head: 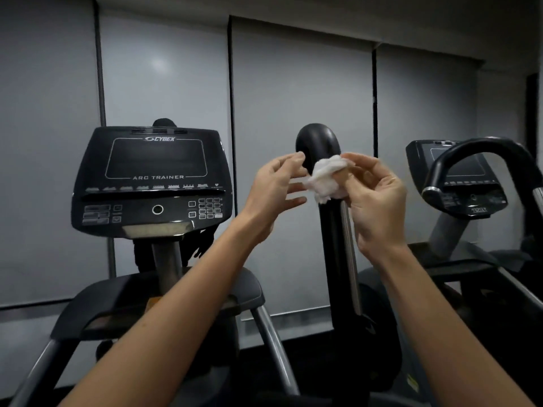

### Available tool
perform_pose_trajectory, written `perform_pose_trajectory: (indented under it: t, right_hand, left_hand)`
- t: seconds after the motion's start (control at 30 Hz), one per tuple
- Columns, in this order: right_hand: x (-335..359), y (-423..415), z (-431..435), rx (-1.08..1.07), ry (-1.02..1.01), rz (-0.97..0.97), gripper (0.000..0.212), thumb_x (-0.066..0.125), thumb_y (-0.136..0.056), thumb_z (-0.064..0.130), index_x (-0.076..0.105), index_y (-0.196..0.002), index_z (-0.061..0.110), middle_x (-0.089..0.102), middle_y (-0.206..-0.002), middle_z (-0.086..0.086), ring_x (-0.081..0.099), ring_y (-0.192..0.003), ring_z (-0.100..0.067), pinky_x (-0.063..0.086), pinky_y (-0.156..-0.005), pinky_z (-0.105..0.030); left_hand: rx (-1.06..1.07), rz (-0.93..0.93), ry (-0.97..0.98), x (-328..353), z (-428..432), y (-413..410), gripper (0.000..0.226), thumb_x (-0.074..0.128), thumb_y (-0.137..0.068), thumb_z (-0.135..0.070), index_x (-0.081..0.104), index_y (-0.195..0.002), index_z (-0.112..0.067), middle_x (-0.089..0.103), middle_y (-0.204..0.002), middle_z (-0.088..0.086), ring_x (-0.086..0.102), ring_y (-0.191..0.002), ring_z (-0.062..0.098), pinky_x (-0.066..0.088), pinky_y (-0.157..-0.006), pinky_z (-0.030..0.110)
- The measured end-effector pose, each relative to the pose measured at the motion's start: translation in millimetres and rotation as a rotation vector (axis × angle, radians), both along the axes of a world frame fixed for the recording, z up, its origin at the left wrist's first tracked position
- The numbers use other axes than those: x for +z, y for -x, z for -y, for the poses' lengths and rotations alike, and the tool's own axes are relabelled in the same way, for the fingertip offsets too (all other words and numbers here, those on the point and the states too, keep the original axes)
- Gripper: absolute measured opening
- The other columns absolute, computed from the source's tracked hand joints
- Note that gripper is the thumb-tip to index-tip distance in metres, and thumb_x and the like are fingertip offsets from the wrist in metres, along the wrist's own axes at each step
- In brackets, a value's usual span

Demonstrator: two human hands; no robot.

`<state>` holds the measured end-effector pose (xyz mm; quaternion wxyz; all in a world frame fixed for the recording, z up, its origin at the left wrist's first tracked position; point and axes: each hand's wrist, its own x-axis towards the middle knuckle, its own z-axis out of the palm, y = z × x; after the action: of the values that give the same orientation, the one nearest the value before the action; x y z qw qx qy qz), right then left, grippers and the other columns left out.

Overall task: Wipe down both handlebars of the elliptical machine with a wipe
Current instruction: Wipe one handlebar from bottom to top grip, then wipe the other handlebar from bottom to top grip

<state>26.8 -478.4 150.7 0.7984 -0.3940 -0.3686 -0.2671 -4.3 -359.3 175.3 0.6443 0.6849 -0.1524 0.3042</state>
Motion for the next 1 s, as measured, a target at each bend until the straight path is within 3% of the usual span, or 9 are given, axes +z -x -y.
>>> perform_pose_trajectory:
  t: [0.17, 0.27, 0.4, 0.6, 0.73, 0.9, 1.0]
  right_hand:
    - [-46.2, 34.2, -48.5, 0.110, 0.062, -0.021, 0.014, 0.066, -0.081, 0.000, 0.063, -0.084, 0.013, 0.071, -0.075, 0.006, 0.069, -0.076, -0.010, 0.053, -0.065, -0.020]
    - [-73.5, 60.4, -88.1, 0.197, 0.153, -0.033, 0.014, 0.066, -0.080, 0.000, 0.063, -0.081, 0.014, 0.070, -0.072, 0.008, 0.066, -0.069, -0.006, 0.051, -0.060, -0.016]
    - [-110.6, 97.3, -144.3, 0.337, 0.290, -0.064, 0.018, 0.066, -0.081, 0.001, 0.065, -0.080, 0.019, 0.070, -0.072, 0.008, 0.064, -0.068, -0.007, 0.053, -0.061, -0.021]
    - [-153.5, 156.2, -217.7, 0.665, 0.477, -0.092, 0.019, 0.062, -0.082, -0.007, 0.065, -0.087, 0.011, 0.070, -0.080, 0.003, 0.066, -0.077, -0.008, 0.054, -0.069, -0.021]
    - [-179.0, 191.1, -256.4, 0.809, 0.613, -0.069, 0.017, 0.063, -0.083, -0.003, 0.067, -0.092, 0.011, 0.070, -0.084, -0.001, 0.065, -0.077, -0.009, 0.054, -0.067, -0.021]
    - [-196.8, 234.4, -301.0, 0.859, 0.695, -0.013, 0.023, 0.064, -0.083, -0.003, 0.070, -0.089, 0.018, 0.073, -0.081, 0.006, 0.067, -0.076, -0.006, 0.052, -0.069, -0.018]
    - [-198.9, 258.9, -324.6, 0.867, 0.748, 0.050, 0.021, 0.066, -0.082, 0.000, 0.070, -0.090, 0.019, 0.072, -0.082, 0.005, 0.066, -0.077, -0.006, 0.051, -0.072, -0.019]
  left_hand:
    - [0.022, 0.021, 0.010, -59.5, -41.4, 62.0, 0.016, 0.055, -0.091, -0.015, 0.061, -0.106, -0.016, 0.065, -0.108, 0.010, 0.063, -0.093, 0.016, 0.056, -0.080, 0.030]
    - [0.066, 0.006, 0.052, -94.9, -75.5, 104.8, 0.028, 0.061, -0.079, -0.021, 0.062, -0.107, -0.017, 0.065, -0.110, 0.011, 0.065, -0.095, 0.015, 0.057, -0.080, 0.028]
    - [0.190, -0.042, 0.118, -140.3, -121.7, 158.2, 0.037, 0.067, -0.071, -0.022, 0.065, -0.108, -0.018, 0.070, -0.102, 0.005, 0.068, -0.094, 0.018, 0.057, -0.078, 0.030]
    - [0.499, -0.035, 0.237, -190.3, -179.3, 238.9, 0.036, 0.071, -0.064, -0.014, 0.065, -0.099, -0.016, 0.071, -0.088, 0.004, 0.069, -0.078, 0.011, 0.055, -0.065, 0.022]
    - [0.715, -0.011, 0.229, -213.3, -211.8, 290.2, 0.022, 0.068, -0.074, 0.001, 0.067, -0.092, -0.011, 0.072, -0.077, -0.001, 0.067, -0.070, 0.006, 0.052, -0.060, 0.016]
    - [1.029, 0.026, 0.115, -235.9, -246.7, 341.5, 0.021, 0.069, -0.079, 0.001, 0.071, -0.091, -0.016, 0.073, -0.090, 0.004, 0.068, -0.082, 0.014, 0.053, -0.075, 0.020]
    - [1.184, 0.106, 0.141, -249.4, -263.1, 363.4, 0.025, 0.067, -0.082, 0.001, 0.069, -0.092, -0.022, 0.071, -0.097, 0.005, 0.067, -0.088, 0.014, 0.052, -0.077, 0.021]
